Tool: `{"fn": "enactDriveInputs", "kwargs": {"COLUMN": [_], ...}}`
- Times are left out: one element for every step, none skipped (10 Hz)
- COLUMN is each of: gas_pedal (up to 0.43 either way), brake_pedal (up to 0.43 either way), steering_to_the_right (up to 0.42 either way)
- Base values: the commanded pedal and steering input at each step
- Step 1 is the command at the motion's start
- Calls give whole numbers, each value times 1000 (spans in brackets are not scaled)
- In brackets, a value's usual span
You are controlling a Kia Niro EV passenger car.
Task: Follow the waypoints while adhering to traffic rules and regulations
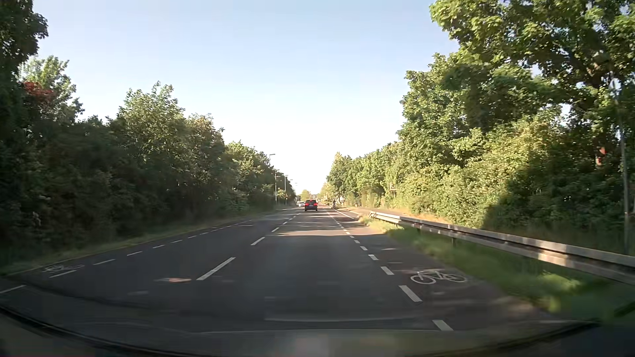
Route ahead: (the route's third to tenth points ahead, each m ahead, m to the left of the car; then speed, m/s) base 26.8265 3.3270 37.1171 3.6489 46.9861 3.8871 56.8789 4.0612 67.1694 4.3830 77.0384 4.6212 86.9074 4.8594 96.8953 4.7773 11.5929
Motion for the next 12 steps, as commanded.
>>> {"fn": "enactDriveInputs", "kwargs": {"gas_pedal": [39,39,39,39,39,0,0,0,0,0,0,0], "brake_pedal": [0,0,0,0,0,0,0,0,0,0,0,0], "steering_to_the_right": [-1,-1,-2,-5,-8,-8,-8,-8,-8,-8,-8,-8]}}
